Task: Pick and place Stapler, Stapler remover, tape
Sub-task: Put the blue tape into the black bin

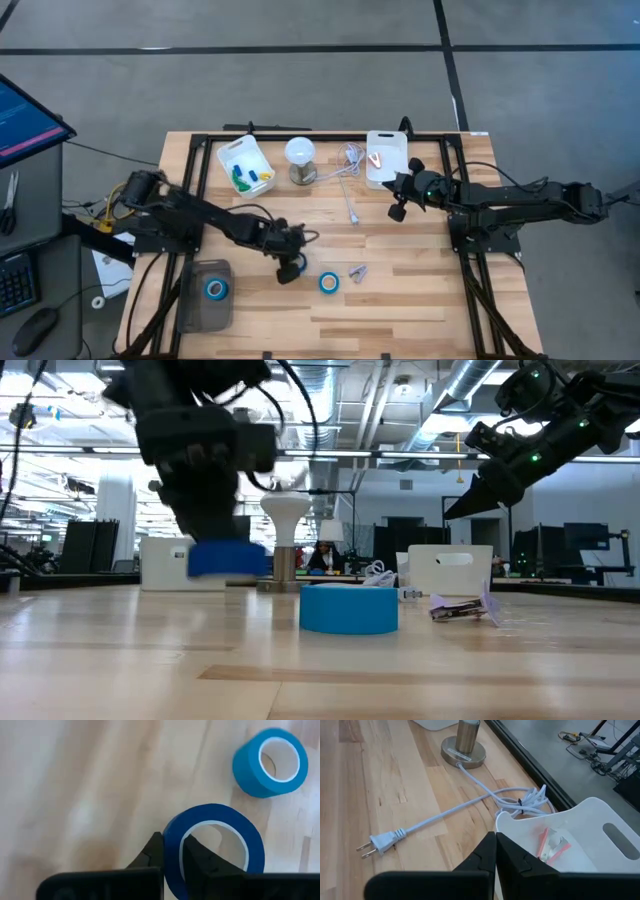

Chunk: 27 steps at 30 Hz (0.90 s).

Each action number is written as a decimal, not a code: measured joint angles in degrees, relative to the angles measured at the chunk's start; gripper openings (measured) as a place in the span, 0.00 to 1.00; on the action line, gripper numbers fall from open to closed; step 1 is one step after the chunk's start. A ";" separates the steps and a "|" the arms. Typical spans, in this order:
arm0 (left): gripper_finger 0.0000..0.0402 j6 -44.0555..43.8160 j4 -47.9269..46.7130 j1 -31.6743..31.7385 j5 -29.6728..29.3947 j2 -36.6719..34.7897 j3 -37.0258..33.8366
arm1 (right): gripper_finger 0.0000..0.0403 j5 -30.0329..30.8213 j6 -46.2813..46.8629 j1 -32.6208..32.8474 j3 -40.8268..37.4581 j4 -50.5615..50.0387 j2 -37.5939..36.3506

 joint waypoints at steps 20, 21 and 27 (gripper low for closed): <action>0.04 -29.34 -48.57 -12.53 5.94 -25.98 0.11 | 0.00 0.32 0.15 -1.50 0.01 0.11 0.00; 0.04 -31.47 -49.11 -13.83 7.15 -26.14 0.11 | 0.00 0.33 0.16 -1.73 0.01 0.10 0.00; 0.04 -45.08 -49.64 -21.91 11.55 -26.17 0.11 | 0.00 0.31 1.70 -3.07 0.01 -0.11 0.02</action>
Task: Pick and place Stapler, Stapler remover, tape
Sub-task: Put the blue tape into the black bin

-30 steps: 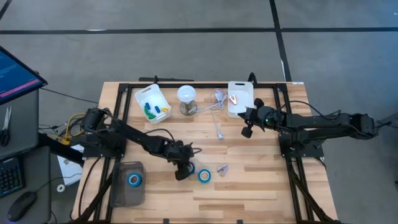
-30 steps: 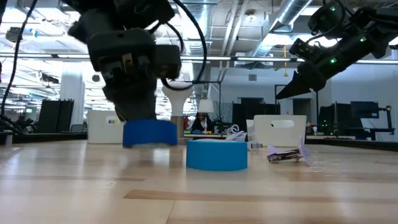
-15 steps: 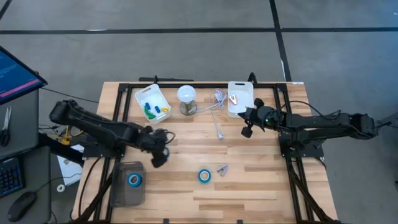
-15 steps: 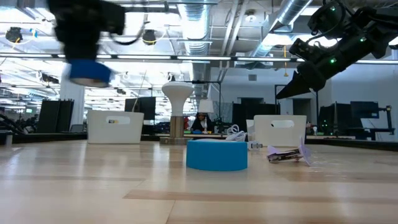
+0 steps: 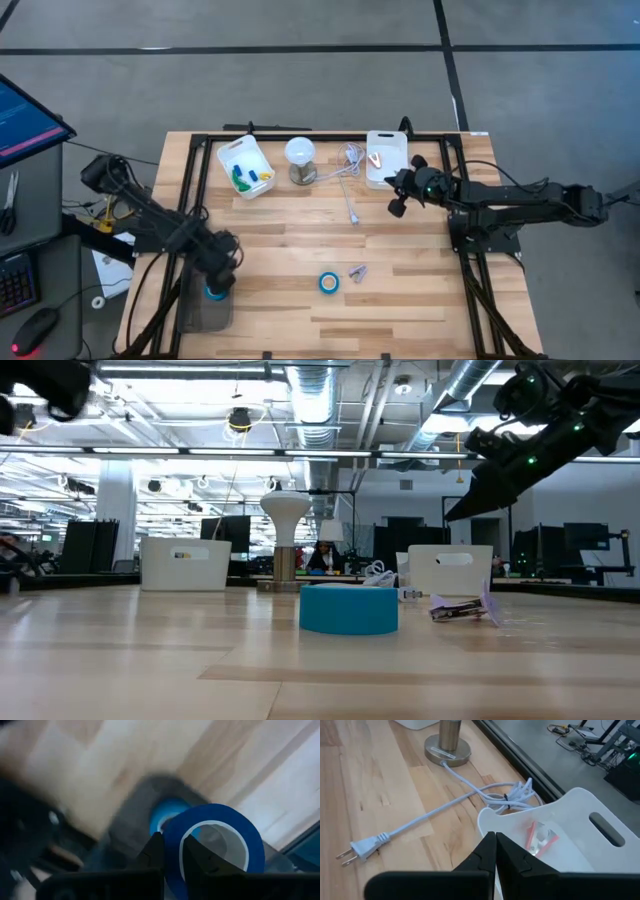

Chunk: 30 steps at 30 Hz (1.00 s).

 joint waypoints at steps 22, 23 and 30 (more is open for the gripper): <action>0.04 -16.17 11.96 -11.95 0.64 3.70 -14.65 | 0.00 -0.22 -0.02 -0.27 0.00 -0.48 0.02; 0.05 -16.16 12.17 -11.95 0.74 3.57 -14.93 | 0.00 -0.22 -0.02 -0.27 0.00 -0.49 0.01; 0.20 -16.38 12.19 -11.88 -2.57 3.89 -15.65 | 0.00 -0.22 -0.02 -0.27 0.00 -0.65 0.02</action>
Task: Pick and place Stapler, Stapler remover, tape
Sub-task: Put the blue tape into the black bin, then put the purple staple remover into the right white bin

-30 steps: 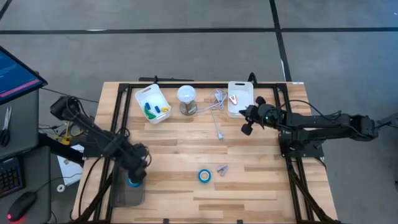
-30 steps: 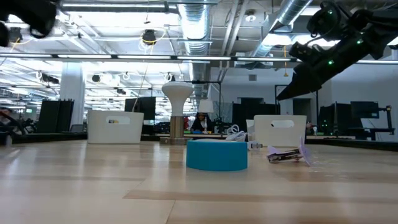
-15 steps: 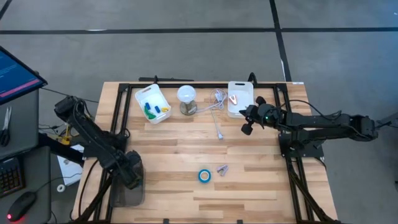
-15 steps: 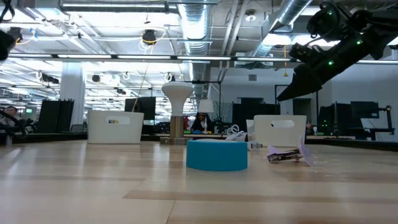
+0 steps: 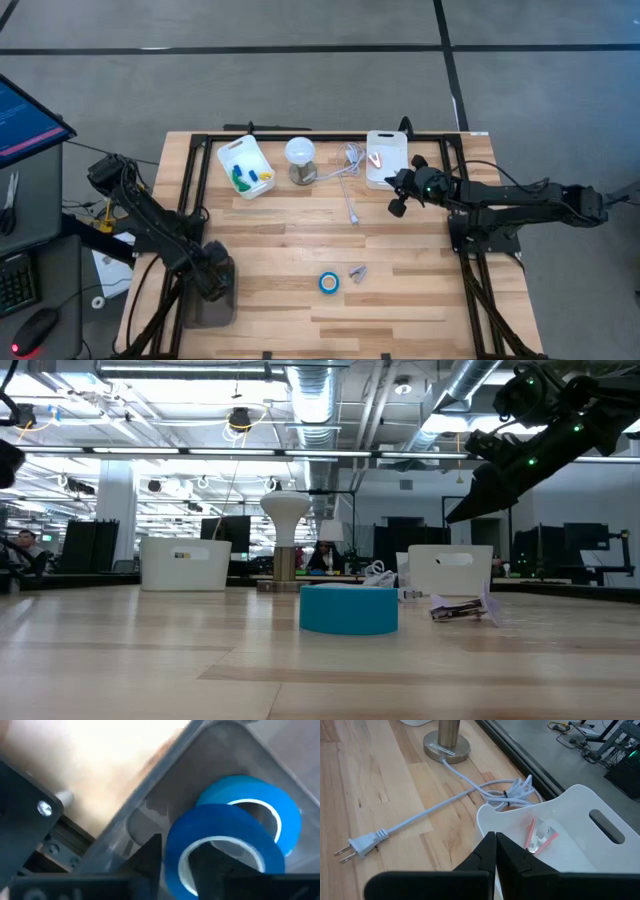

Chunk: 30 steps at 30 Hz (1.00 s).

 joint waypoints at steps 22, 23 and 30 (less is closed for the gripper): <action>0.32 0.42 -0.05 6.00 24.72 -9.42 -0.48 | 0.00 0.00 1.36 0.00 0.01 0.03 0.00; 0.31 0.20 0.04 6.66 24.74 -10.32 -0.48 | 0.00 -0.04 1.44 0.00 -0.01 0.03 0.00; 0.27 -0.22 1.48 11.79 24.76 -16.77 -0.46 | 0.00 -0.22 1.49 0.00 0.00 0.06 0.00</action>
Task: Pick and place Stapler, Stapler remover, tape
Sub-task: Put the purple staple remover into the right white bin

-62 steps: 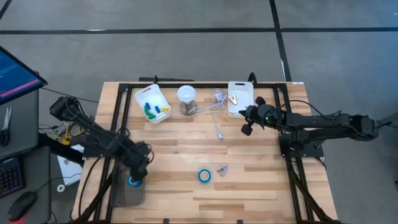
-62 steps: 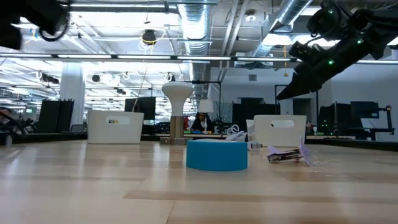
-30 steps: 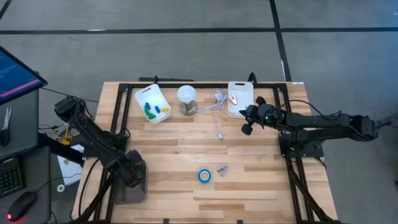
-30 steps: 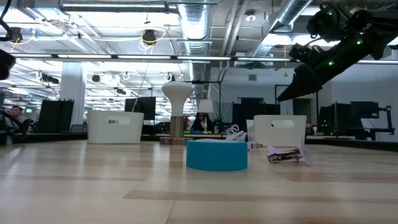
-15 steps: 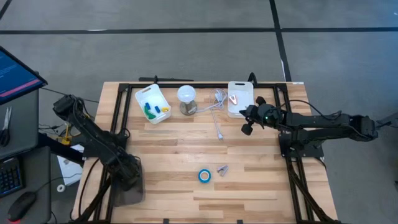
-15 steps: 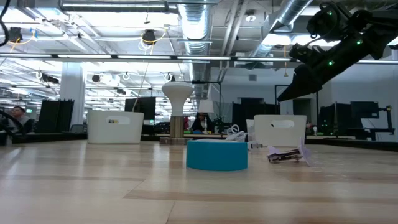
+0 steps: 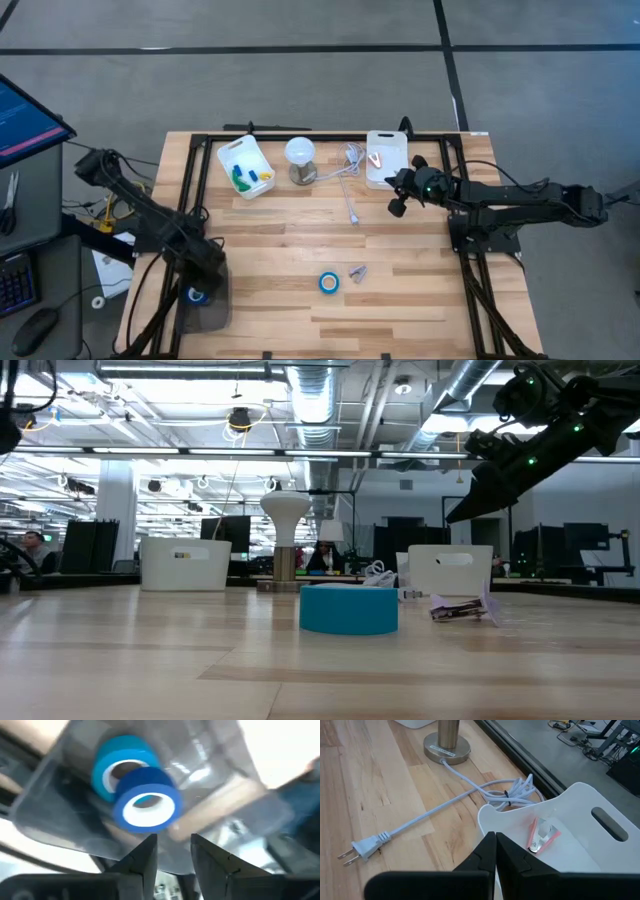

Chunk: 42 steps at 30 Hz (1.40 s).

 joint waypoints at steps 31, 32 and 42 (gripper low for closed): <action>0.10 27.08 28.36 16.08 -20.37 -5.13 0.13 | 0.00 0.02 -0.02 -0.02 0.00 -0.02 0.00; 0.10 27.12 28.42 16.08 -20.37 -5.13 0.13 | 0.00 0.02 -0.02 -0.02 0.01 -0.02 0.00; 0.11 34.52 28.88 16.10 -37.73 -5.13 0.09 | 0.00 0.02 -0.18 -0.02 0.00 -0.06 0.00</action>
